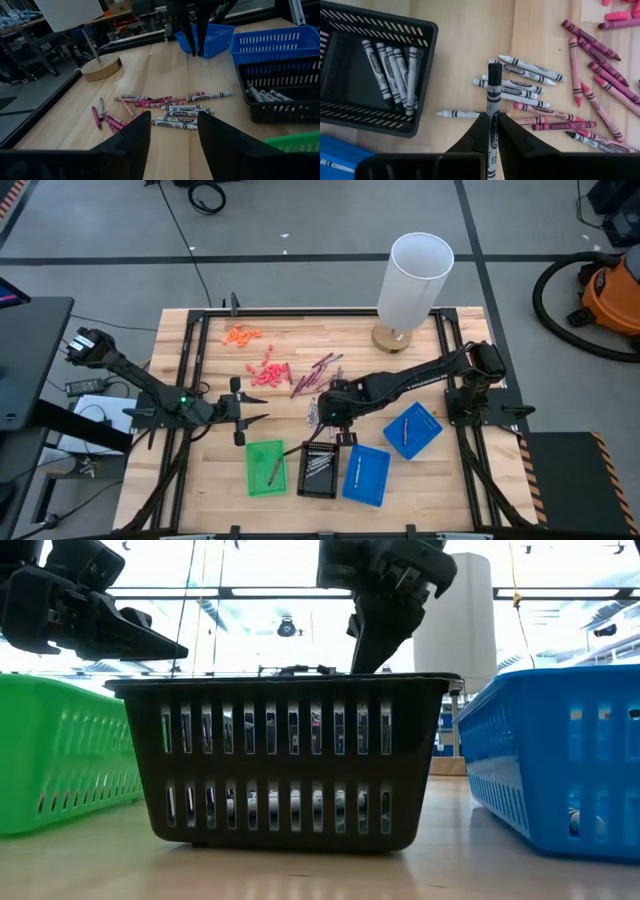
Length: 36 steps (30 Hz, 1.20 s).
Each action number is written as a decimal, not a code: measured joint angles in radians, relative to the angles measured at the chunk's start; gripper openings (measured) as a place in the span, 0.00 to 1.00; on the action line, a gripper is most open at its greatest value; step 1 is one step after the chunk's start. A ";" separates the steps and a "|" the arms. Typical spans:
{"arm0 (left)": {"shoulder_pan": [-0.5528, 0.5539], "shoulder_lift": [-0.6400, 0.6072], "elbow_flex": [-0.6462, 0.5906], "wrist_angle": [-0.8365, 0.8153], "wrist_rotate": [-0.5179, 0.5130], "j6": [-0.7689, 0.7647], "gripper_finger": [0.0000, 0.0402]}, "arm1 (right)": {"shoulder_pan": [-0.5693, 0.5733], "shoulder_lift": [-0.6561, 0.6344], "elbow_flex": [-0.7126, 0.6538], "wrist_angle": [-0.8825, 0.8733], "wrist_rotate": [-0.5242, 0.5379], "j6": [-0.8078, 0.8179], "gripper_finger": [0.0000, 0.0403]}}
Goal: Sort crayons
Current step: Put the black crayon into the black basket
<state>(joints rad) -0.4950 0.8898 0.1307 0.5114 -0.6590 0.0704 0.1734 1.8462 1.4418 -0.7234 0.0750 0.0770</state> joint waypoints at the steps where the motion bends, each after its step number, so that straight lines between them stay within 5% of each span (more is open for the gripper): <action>1: 0.000 0.000 0.000 0.000 0.000 0.000 0.43 | 0.002 0.000 0.000 0.005 0.000 0.003 0.07; 23: 0.000 0.000 0.000 0.000 0.000 -0.001 0.43 | 0.063 0.000 -0.007 0.259 -0.148 0.047 0.07; 36: 0.000 0.000 0.000 0.001 0.000 -0.009 0.43 | 0.127 -0.001 -0.194 0.607 -0.151 0.119 0.07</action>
<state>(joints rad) -0.4950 0.8897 0.1307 0.5124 -0.6590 0.0616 0.3005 1.8450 1.2480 -0.1164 -0.0765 0.1957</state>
